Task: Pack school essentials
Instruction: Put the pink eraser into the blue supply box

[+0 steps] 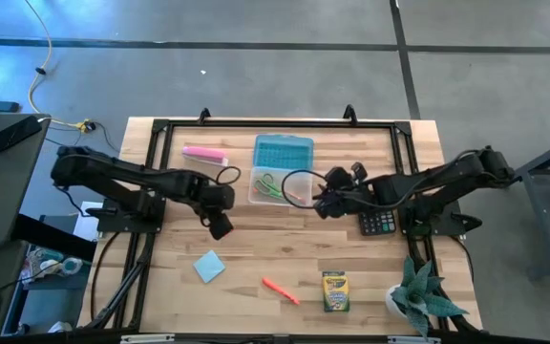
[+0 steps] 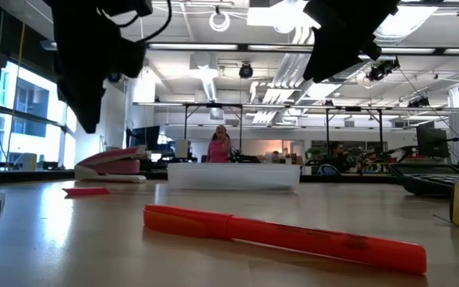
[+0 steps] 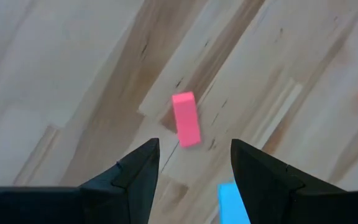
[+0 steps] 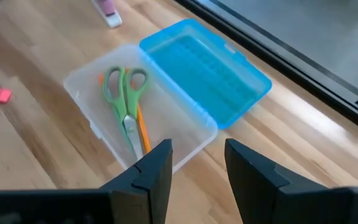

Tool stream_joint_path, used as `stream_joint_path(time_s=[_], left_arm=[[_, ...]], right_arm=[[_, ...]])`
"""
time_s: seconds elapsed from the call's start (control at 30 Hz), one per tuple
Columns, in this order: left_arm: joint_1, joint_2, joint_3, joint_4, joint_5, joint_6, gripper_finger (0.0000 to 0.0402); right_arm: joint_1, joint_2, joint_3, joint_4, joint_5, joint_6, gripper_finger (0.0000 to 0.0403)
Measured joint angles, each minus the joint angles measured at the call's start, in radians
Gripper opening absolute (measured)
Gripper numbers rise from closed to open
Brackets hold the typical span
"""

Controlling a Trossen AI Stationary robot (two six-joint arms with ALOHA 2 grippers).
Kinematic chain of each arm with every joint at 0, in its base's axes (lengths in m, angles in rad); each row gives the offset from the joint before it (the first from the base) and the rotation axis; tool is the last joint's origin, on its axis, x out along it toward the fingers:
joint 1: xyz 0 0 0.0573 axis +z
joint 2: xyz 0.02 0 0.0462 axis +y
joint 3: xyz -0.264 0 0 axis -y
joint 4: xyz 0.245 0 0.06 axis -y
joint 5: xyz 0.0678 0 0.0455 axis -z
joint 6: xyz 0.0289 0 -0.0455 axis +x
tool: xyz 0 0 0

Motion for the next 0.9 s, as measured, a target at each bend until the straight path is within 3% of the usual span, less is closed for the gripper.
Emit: stream_joint_path(time_s=[0.4,0.9], left_arm=[[-0.049,0.135,0.000,0.064,-0.072,-0.114,0.0186],[-0.058,0.277,0.001,0.141,-0.071,-0.134,0.0186]], right_arm=[[0.012,0.000,-0.005,0.005,0.001,-0.005,0.0138],[0.012,0.000,-0.005,0.004,0.002,-0.005,0.0138]])
